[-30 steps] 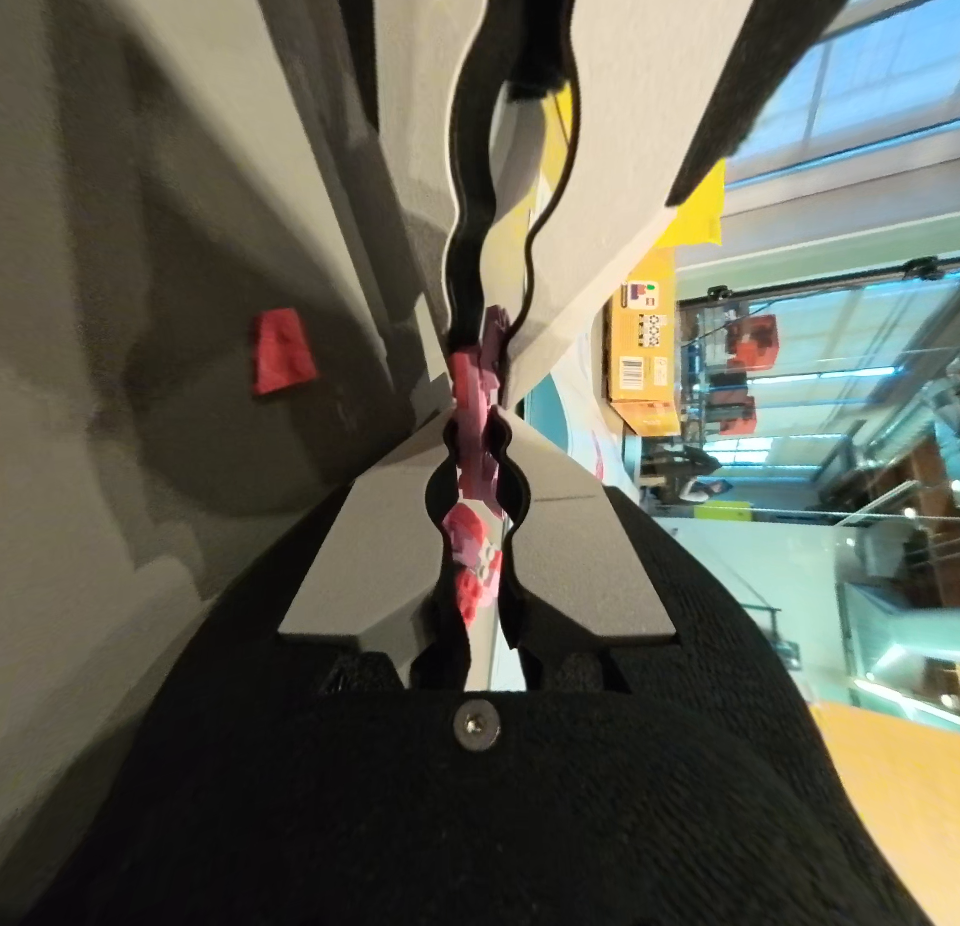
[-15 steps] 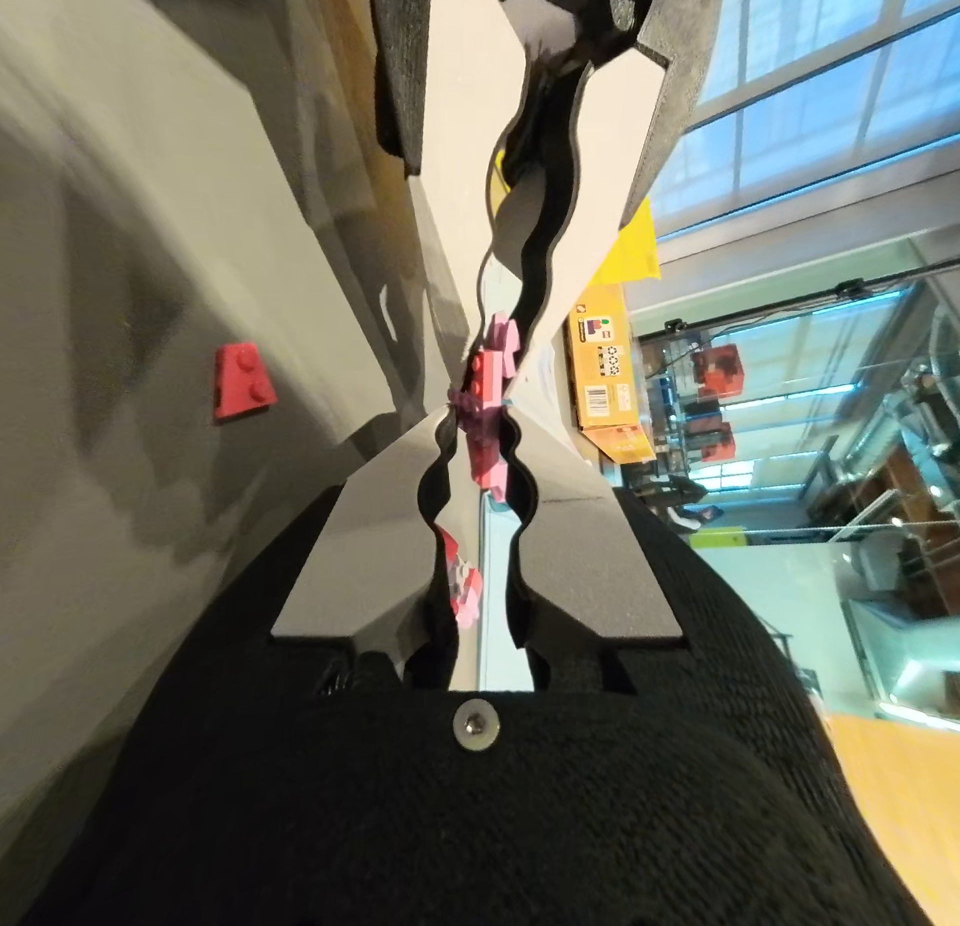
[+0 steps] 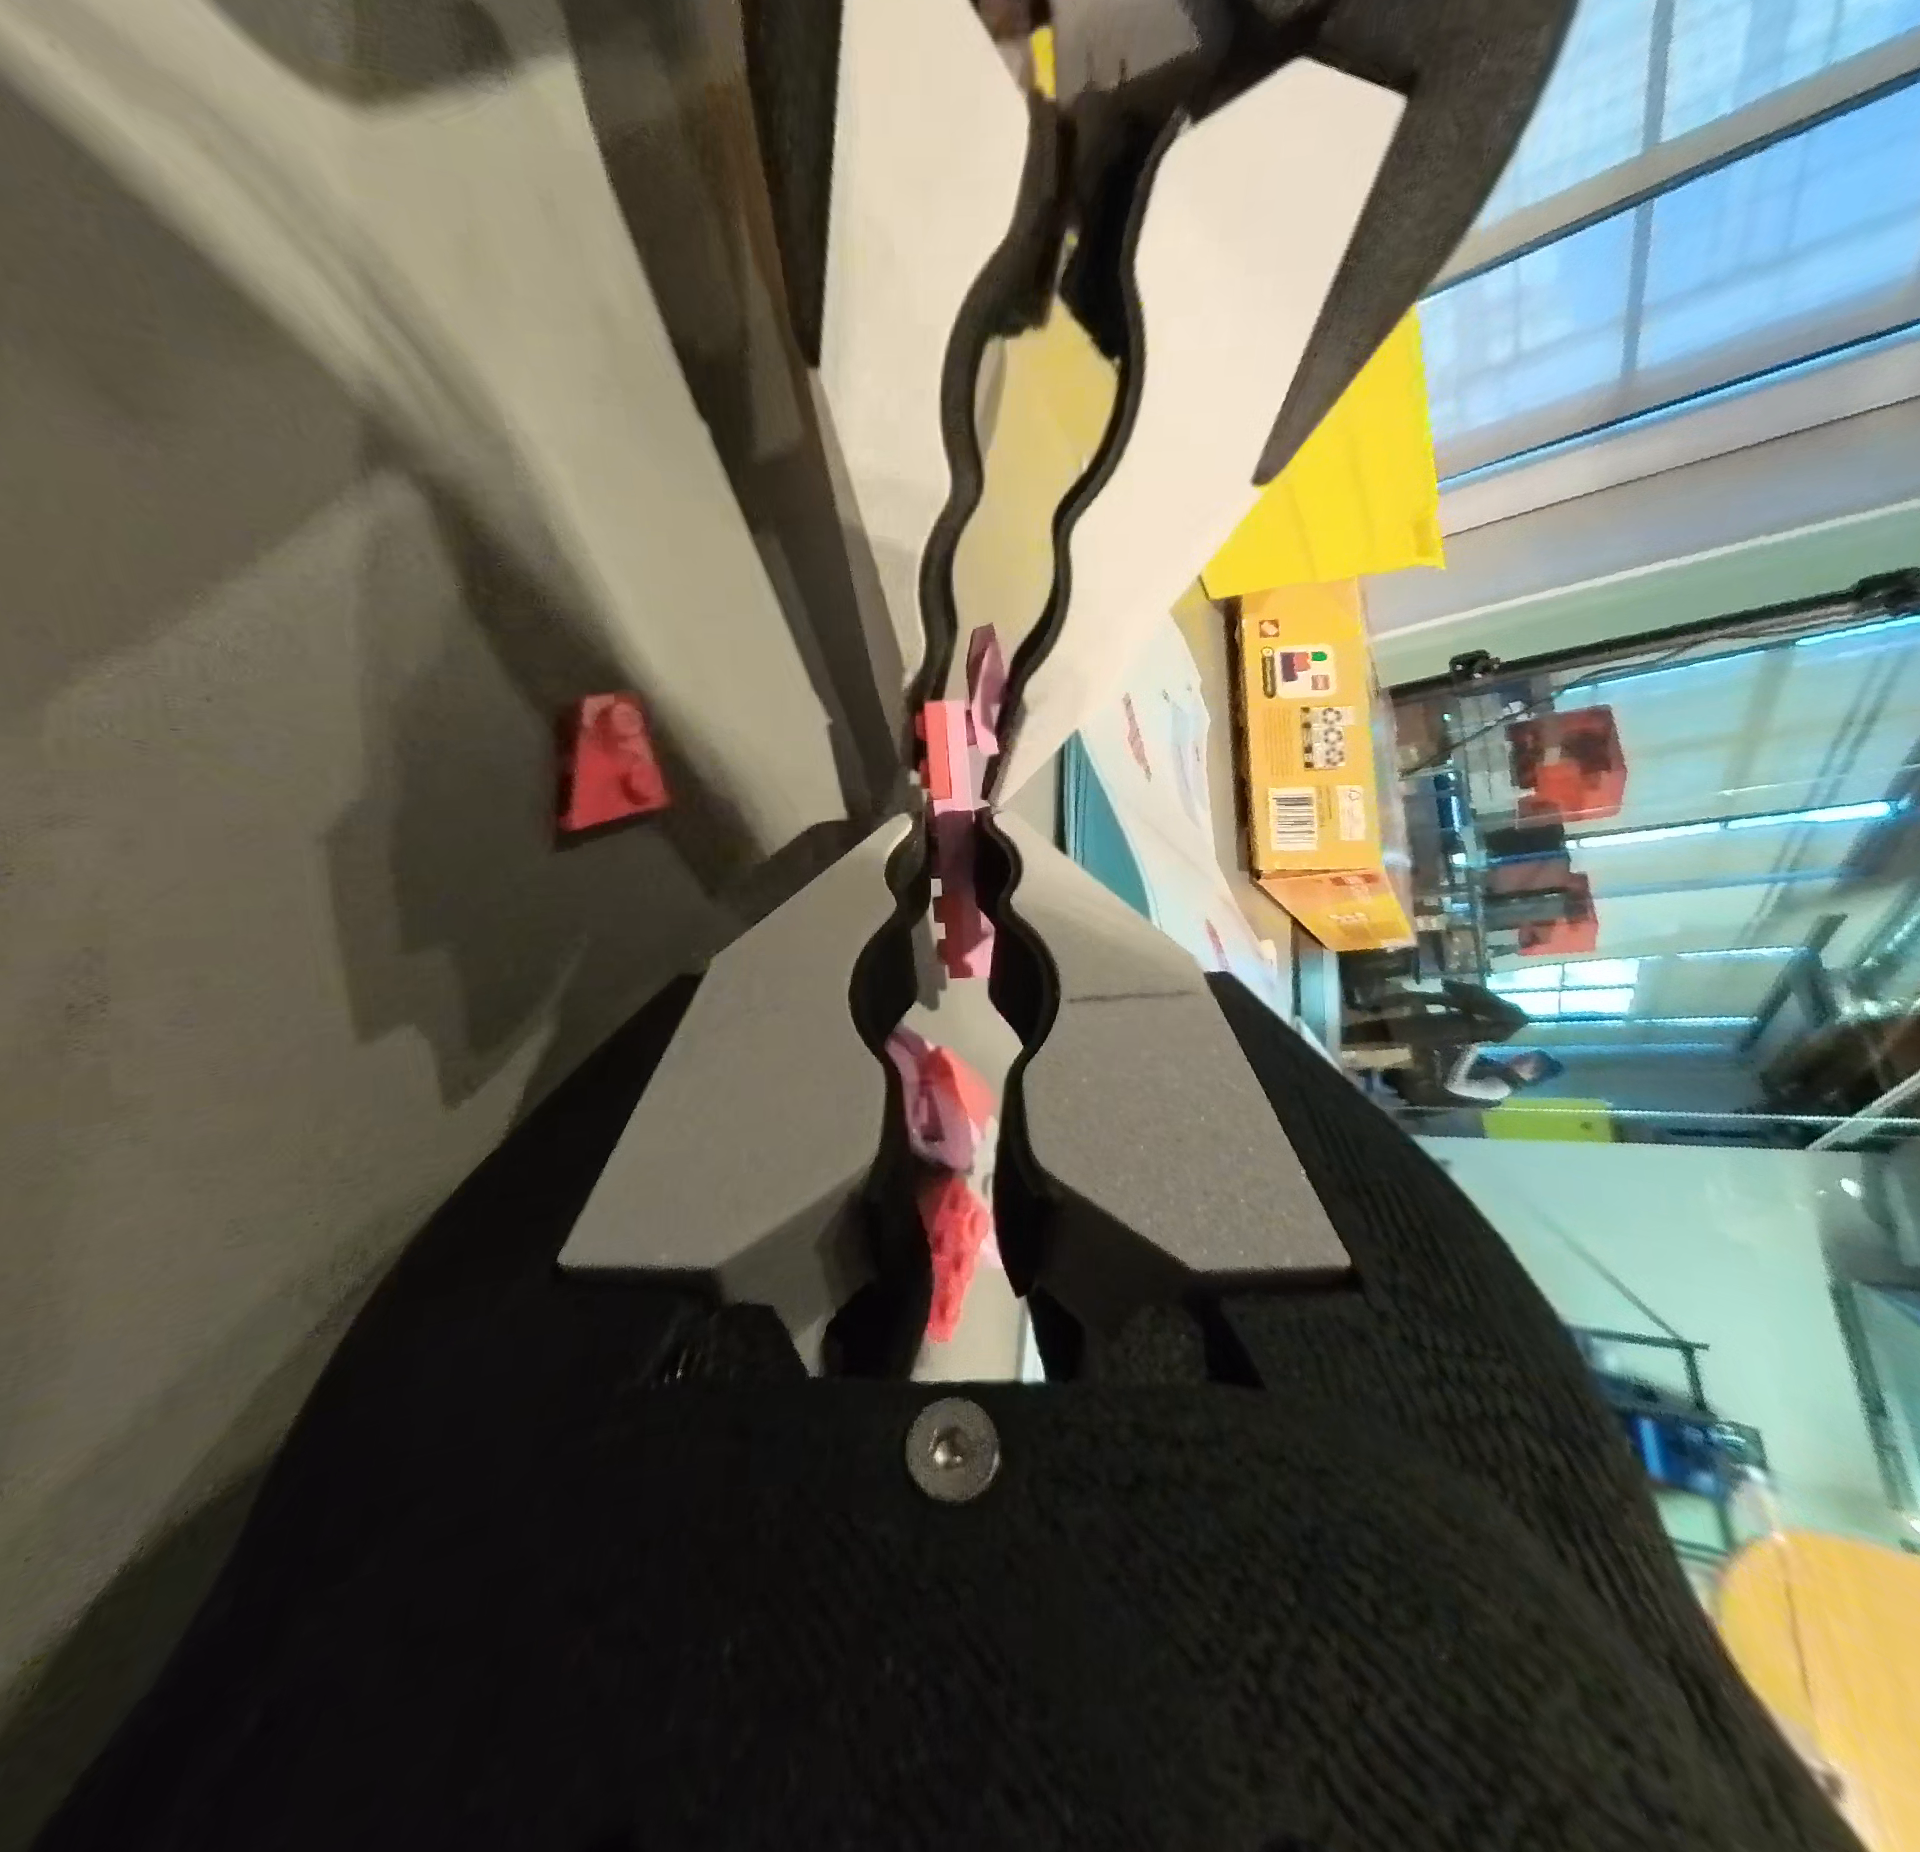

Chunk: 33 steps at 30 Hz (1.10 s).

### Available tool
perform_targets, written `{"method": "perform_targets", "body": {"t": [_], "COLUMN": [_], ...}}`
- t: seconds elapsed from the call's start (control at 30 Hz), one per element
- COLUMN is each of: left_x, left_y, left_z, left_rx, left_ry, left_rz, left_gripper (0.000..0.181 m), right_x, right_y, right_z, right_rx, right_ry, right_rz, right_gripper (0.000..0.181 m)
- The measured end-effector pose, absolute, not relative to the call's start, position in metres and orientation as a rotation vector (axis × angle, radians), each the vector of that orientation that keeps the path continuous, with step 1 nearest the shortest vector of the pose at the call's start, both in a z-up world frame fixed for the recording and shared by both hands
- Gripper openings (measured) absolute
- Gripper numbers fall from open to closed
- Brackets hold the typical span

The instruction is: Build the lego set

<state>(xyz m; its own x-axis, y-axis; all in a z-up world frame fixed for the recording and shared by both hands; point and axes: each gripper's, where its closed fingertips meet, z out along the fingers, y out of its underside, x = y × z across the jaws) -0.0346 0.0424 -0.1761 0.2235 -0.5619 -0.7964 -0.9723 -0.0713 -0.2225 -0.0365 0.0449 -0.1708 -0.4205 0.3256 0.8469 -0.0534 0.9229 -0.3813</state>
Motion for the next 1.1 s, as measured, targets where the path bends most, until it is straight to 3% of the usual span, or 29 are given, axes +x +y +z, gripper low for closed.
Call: {"method": "perform_targets", "body": {"t": [1.1], "left_x": [-0.032], "left_y": [0.037], "left_z": [-0.169], "left_rx": [-1.617], "left_ry": [1.463], "left_rz": [0.73], "left_gripper": [0.01], "right_x": [-0.037], "right_y": [0.037], "right_z": [-0.166], "right_rx": [-0.165], "right_ry": [-1.955], "right_rz": [0.483], "right_gripper": [0.006]}}
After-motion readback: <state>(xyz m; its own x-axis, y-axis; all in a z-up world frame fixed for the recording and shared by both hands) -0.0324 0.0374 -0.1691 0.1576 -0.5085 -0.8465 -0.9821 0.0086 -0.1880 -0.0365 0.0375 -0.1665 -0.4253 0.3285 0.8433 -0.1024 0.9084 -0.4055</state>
